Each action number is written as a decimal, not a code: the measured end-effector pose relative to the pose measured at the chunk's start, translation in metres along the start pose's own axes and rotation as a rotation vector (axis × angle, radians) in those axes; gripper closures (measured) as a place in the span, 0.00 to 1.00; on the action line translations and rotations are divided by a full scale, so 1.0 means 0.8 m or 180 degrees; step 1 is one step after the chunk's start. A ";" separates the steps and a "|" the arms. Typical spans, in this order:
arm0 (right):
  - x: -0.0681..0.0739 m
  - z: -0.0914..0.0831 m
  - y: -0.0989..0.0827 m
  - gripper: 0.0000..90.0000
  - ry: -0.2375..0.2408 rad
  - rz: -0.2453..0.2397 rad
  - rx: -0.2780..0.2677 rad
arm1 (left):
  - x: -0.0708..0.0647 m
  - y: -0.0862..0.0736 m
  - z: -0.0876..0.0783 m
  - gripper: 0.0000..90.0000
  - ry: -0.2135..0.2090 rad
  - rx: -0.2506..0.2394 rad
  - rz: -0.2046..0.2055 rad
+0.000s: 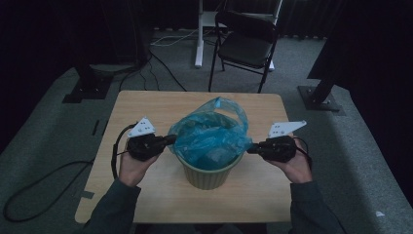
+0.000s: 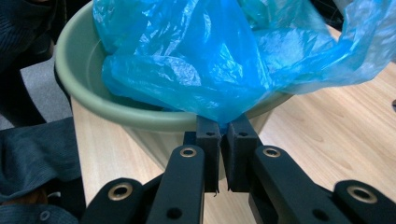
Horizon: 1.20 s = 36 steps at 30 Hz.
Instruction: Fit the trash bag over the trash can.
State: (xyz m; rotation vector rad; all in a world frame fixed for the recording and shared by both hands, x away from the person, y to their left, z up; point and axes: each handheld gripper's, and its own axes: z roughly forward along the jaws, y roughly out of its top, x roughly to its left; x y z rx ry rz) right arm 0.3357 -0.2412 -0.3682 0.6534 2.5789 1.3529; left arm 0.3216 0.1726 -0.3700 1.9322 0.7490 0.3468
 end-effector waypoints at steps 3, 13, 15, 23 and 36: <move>0.006 0.002 -0.003 0.96 0.0057 -0.0030 0.0035 | -0.001 -0.011 -0.006 1.00 -0.0068 -0.0009 -0.0062; 0.014 0.003 -0.007 0.97 0.0142 -0.0070 0.0073 | -0.008 -0.030 -0.009 1.00 -0.0196 0.0025 -0.0077; 0.016 0.002 -0.007 0.97 0.0155 -0.0089 0.0102 | -0.012 -0.035 -0.011 1.00 -0.0240 0.0056 -0.0053; 0.021 0.006 -0.009 0.98 0.0194 -0.0128 0.0222 | -0.024 -0.043 -0.013 1.00 -0.0301 0.0062 -0.0022; 0.026 0.022 -0.001 0.98 0.0248 -0.0163 0.0195 | -0.004 -0.042 -0.010 1.00 -0.0072 0.0013 -0.0097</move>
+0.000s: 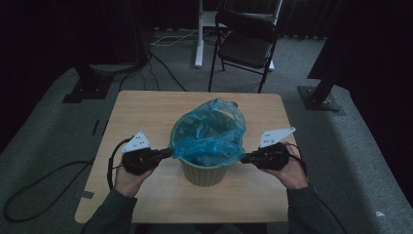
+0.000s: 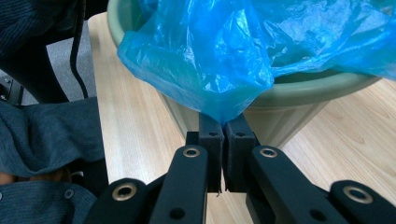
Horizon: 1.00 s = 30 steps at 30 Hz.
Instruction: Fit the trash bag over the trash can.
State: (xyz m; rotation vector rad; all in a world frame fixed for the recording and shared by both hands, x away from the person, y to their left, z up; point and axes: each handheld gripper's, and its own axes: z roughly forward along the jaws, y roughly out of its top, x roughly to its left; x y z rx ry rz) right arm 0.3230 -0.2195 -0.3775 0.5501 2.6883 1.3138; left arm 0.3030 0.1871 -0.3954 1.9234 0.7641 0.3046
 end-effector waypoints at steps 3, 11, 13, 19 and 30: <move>-0.001 0.004 0.002 0.98 -0.0019 -0.0005 -0.0008 | -0.001 -0.003 -0.001 1.00 -0.0010 -0.0026 -0.0015; -0.001 0.006 -0.006 0.98 -0.0005 0.0032 0.0027 | -0.018 -0.015 0.002 1.00 -0.0147 -0.0002 0.0069; 0.000 0.007 -0.006 0.98 0.0002 0.0015 0.0043 | -0.022 -0.017 0.004 1.00 -0.0178 0.0032 0.0102; 0.006 0.010 -0.002 0.98 0.0050 -0.0056 0.0068 | -0.029 -0.022 0.014 1.00 -0.0220 0.0116 0.0171; 0.010 0.011 0.000 0.97 0.0068 -0.0103 0.0035 | -0.020 -0.032 0.025 1.00 -0.0100 0.0222 0.0128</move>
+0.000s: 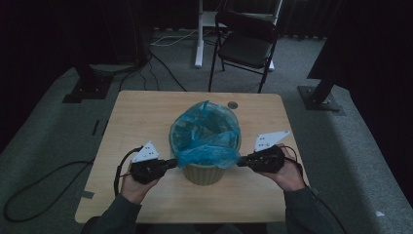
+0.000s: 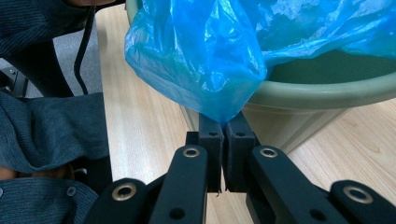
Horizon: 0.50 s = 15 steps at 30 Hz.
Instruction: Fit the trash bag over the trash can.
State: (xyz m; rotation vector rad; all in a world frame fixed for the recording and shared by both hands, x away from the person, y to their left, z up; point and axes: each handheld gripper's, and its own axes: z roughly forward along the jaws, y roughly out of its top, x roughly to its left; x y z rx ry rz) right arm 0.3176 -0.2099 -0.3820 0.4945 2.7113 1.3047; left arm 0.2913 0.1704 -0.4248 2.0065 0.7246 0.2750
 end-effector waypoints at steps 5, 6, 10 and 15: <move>-0.002 0.002 -0.003 0.98 0.0009 0.0018 0.0018 | -0.005 0.001 -0.001 1.00 -0.0014 -0.0009 0.0030; -0.003 0.003 -0.004 0.98 -0.0003 0.0032 0.0044 | -0.007 0.002 -0.001 1.00 -0.0025 -0.0025 0.0038; -0.011 0.005 -0.012 0.98 -0.0060 0.0100 0.0108 | -0.013 0.004 -0.003 1.00 -0.0058 -0.0051 0.0084; -0.015 0.006 -0.018 0.98 -0.0075 0.0157 0.0103 | -0.017 0.005 0.000 1.00 -0.0089 -0.0040 0.0107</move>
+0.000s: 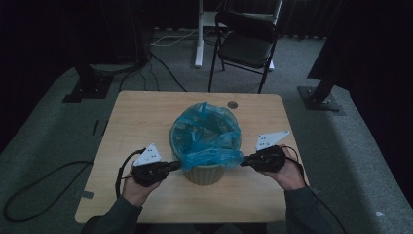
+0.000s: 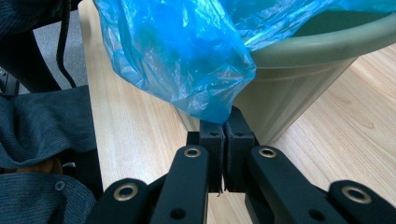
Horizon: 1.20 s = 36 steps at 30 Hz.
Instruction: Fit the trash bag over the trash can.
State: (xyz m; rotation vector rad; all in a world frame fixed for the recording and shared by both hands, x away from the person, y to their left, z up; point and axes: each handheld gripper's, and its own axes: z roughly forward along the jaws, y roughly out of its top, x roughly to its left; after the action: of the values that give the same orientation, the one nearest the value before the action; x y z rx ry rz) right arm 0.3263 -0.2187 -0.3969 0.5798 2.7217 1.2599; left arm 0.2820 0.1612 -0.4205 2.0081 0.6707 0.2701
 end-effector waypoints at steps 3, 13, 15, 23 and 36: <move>0.004 0.000 0.003 0.98 0.0005 -0.0043 0.0021 | -0.001 -0.001 0.004 1.00 0.0049 0.0065 0.0056; 0.007 0.000 0.006 0.99 0.0089 -0.0124 0.0008 | 0.005 -0.007 0.006 1.00 0.0118 0.0125 0.0025; 0.002 0.004 0.002 0.99 0.0070 -0.0068 0.0051 | 0.001 -0.005 0.004 1.00 0.0078 0.0090 0.0048; 0.004 0.004 0.000 0.99 0.0042 -0.0051 0.0028 | -0.001 -0.009 0.016 1.00 0.0073 0.0208 0.0102; 0.002 0.009 -0.004 0.99 0.0082 -0.0056 0.0076 | -0.001 -0.014 0.022 1.00 0.0133 0.0303 0.0173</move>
State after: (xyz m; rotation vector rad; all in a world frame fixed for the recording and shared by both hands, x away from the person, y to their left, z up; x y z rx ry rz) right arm 0.3258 -0.2148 -0.4038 0.5443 2.7603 1.2412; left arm 0.2853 0.1523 -0.4392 2.1190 0.6670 0.3184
